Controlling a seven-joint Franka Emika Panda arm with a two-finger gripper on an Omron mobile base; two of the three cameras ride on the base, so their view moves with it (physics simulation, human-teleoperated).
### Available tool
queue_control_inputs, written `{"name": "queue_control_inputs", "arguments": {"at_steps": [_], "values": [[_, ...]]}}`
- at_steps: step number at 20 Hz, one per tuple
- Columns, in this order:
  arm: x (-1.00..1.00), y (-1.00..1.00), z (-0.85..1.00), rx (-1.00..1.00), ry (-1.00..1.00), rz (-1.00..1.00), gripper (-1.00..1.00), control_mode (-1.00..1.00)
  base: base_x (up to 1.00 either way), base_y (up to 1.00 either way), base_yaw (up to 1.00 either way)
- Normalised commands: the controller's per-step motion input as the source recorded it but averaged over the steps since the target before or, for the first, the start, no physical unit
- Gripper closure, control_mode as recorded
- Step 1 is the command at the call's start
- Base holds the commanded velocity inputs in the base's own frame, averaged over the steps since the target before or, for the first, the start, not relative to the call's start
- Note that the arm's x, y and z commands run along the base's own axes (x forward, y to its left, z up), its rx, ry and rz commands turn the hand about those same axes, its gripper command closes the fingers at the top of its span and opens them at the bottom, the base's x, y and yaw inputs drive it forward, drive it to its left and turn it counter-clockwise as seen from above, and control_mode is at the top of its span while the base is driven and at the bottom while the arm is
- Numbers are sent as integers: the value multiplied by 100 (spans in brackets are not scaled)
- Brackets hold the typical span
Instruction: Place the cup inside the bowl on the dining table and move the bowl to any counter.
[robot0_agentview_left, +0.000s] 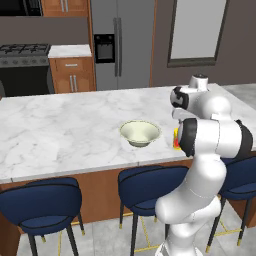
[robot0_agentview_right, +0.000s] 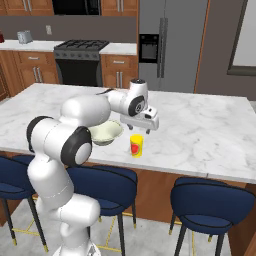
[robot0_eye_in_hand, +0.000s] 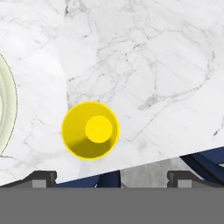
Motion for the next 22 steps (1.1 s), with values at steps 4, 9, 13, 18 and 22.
{"name": "queue_control_inputs", "arguments": {"at_steps": [4, 9, 13, 18, 22], "values": [[0, 0, -8, 0, 0, 0, -100, -100, 0, 0, 0], [2, 0, -1, 0, 0, 0, -100, -100, 0, 0, 0], [18, 0, 0, 0, 0, 0, -100, -100, 0, 0, 0], [17, 0, 0, 0, 0, 0, -100, -100, 0, 0, 0], [3, 0, 0, 0, 0, 0, -100, -100, 0, 0, 0]]}}
